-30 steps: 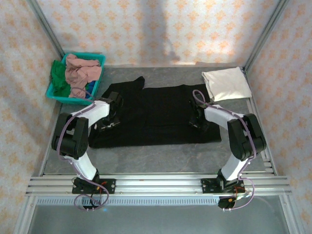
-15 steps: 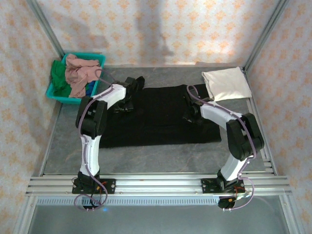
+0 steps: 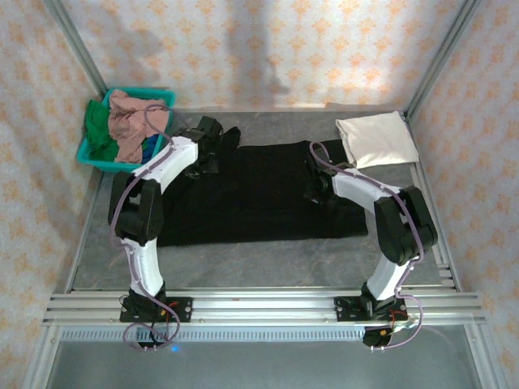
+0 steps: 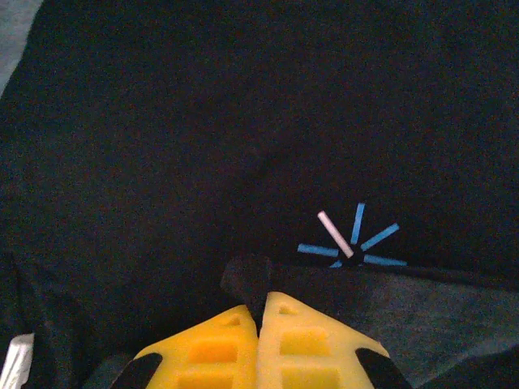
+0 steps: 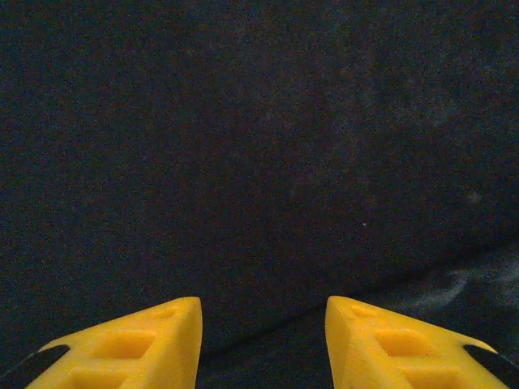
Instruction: Fold and stack the t-shirts
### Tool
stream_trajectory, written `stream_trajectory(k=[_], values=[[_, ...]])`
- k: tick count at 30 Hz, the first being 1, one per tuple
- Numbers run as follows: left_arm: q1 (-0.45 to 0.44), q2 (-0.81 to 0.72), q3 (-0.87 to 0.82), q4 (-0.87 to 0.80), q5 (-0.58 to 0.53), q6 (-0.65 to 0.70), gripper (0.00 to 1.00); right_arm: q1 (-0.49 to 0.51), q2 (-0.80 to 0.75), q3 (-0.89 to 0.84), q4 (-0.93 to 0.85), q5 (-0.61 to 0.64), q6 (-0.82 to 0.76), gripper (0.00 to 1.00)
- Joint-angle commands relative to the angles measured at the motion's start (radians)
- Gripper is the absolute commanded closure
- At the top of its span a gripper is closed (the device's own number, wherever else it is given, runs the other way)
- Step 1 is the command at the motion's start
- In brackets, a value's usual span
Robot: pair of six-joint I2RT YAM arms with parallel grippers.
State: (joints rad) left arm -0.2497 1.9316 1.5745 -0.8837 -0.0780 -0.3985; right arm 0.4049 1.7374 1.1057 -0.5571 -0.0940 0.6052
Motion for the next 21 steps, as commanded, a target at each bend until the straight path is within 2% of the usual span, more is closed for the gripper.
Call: stream_trajectory(k=[1,2,4,5,9,12,14,17,21], values=[[0.031,-0.058,-0.077,0.083,-0.001,-0.023,1.0,0.002,0.02,0.016,0.01,0.006,-0.007,0.56],[0.039,-0.063,-0.093,0.104,-0.004,-0.026,0.96,0.002,0.025,0.017,0.009,0.006,-0.007,0.56],[0.066,-0.036,-0.1,0.115,-0.005,-0.029,0.65,0.003,0.031,0.023,0.006,0.007,-0.011,0.56],[0.076,-0.004,-0.082,0.093,-0.007,-0.031,0.57,0.002,0.032,0.031,-0.001,0.012,-0.014,0.56],[0.087,0.038,-0.028,0.029,-0.084,-0.036,0.54,0.002,0.011,0.074,-0.024,0.045,-0.042,0.56],[0.067,-0.013,-0.025,0.017,-0.119,-0.055,0.34,-0.002,0.027,0.142,-0.042,0.079,-0.076,0.56],[0.031,-0.053,-0.027,0.002,-0.149,-0.076,0.32,-0.01,0.07,0.198,-0.051,0.098,-0.101,0.56],[-0.042,-0.083,-0.071,0.013,-0.131,-0.1,0.31,-0.043,0.165,0.309,-0.062,0.105,-0.137,0.56],[-0.063,-0.121,-0.281,0.173,0.021,-0.159,0.32,-0.086,0.321,0.487,-0.1,0.098,-0.184,0.56]])
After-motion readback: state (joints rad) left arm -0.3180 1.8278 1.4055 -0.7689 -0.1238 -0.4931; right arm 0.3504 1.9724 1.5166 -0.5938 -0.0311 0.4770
